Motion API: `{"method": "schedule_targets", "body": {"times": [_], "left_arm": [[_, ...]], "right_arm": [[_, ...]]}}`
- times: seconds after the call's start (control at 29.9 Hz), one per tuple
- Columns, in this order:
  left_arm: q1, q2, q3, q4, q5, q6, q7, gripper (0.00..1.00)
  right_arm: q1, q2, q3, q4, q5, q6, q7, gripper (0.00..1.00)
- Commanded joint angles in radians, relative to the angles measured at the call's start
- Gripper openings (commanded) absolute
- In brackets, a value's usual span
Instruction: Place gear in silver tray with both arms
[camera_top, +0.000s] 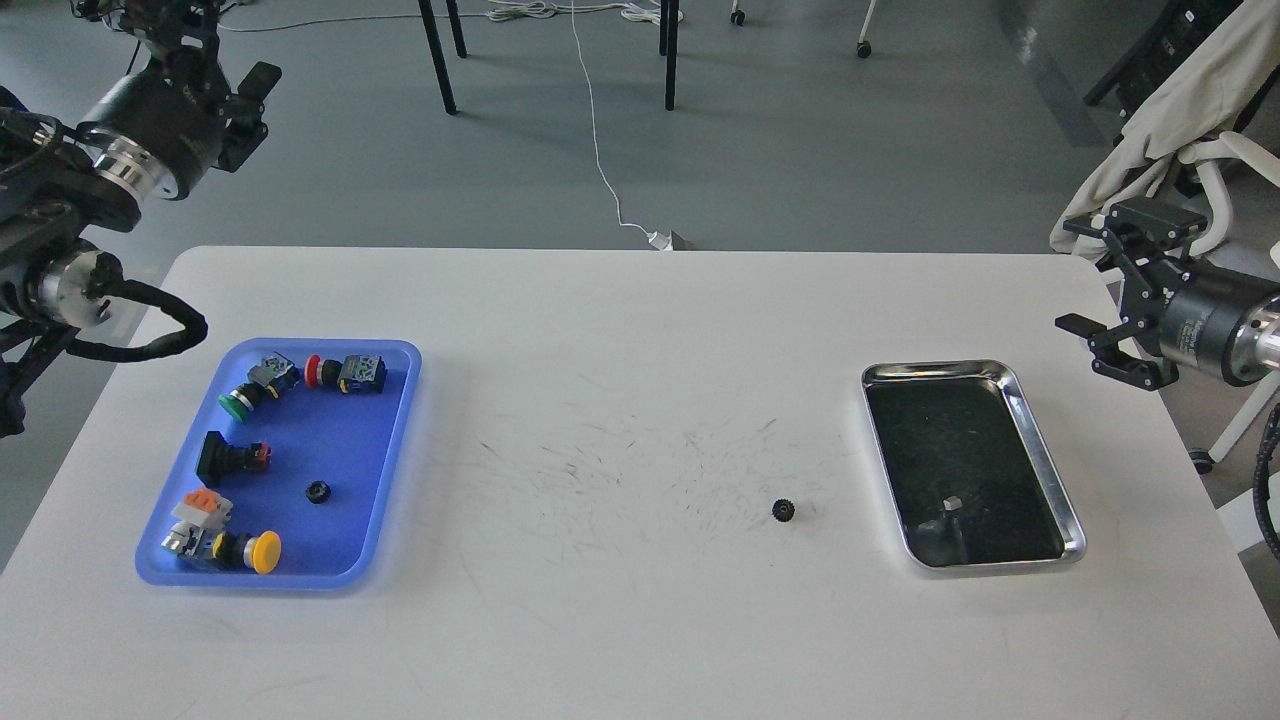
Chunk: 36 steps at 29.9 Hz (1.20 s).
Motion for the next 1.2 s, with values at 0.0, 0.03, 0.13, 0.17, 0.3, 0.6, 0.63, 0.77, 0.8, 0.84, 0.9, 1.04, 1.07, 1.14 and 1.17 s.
{"method": "schedule_targets", "body": {"times": [0.0, 0.03, 0.13, 0.17, 0.3, 0.6, 0.63, 0.77, 0.8, 0.84, 0.9, 1.04, 1.07, 1.14, 1.17], "left_arm": [[0.033, -0.007, -0.001, -0.004, -0.068, -0.004, 0.0, 0.98], [0.041, -0.005, -0.004, -0.003, -0.082, -0.012, 0.008, 0.98], [0.058, -0.001, -0.011, -0.006, -0.122, -0.027, 0.064, 0.98], [0.065, 0.002, -0.011, -0.01, -0.133, -0.039, 0.09, 0.98], [0.096, 0.001, 0.002, -0.01, -0.136, -0.091, 0.179, 0.98], [0.186, 0.008, 0.002, -0.007, -0.124, -0.163, 0.156, 0.99], [0.188, 0.019, 0.0, -0.02, -0.125, -0.165, 0.153, 0.98], [0.191, 0.058, -0.006, -0.024, -0.127, -0.164, 0.142, 0.98], [0.191, 0.059, -0.006, -0.024, -0.125, -0.164, 0.142, 0.98], [0.191, 0.061, -0.006, -0.024, -0.125, -0.164, 0.142, 0.99], [0.191, 0.064, -0.006, -0.023, -0.125, -0.162, 0.142, 0.98], [0.187, 0.058, -0.006, -0.023, -0.124, -0.153, 0.142, 0.99], [0.183, 0.058, -0.006, -0.023, -0.124, -0.151, 0.142, 0.98], [0.176, 0.056, -0.006, -0.023, -0.124, -0.148, 0.142, 0.98], [0.174, 0.056, -0.006, -0.023, -0.124, -0.148, 0.142, 0.98]], "right_arm": [[0.013, -0.009, -0.007, 0.005, -0.073, 0.004, -0.001, 0.99], [0.023, -0.009, -0.016, 0.006, -0.12, 0.004, 0.001, 0.99], [0.049, -0.007, -0.049, 0.006, -0.254, 0.002, 0.001, 0.99], [0.063, -0.006, -0.062, 0.008, -0.301, 0.002, 0.002, 0.99], [0.123, 0.003, -0.111, 0.009, -0.417, 0.002, 0.007, 0.99], [0.273, 0.069, -0.24, 0.015, -0.489, 0.0, 0.012, 0.99], [0.283, 0.074, -0.256, 0.017, -0.489, 0.004, 0.012, 0.99], [0.33, 0.08, -0.288, 0.019, -0.532, 0.08, 0.012, 0.99], [0.339, 0.085, -0.293, 0.019, -0.544, 0.1, 0.012, 0.99], [0.347, 0.094, -0.296, 0.017, -0.55, 0.1, 0.013, 0.99], [0.353, 0.111, -0.309, 0.019, -0.573, 0.102, 0.012, 0.99], [0.408, 0.117, -0.38, 0.051, -0.667, 0.102, 0.012, 0.98], [0.427, 0.118, -0.404, 0.057, -0.682, 0.106, 0.013, 0.98], [0.462, 0.126, -0.473, 0.057, -0.711, 0.14, 0.013, 0.98], [0.484, 0.132, -0.492, 0.057, -0.716, 0.173, 0.013, 0.98]]}}
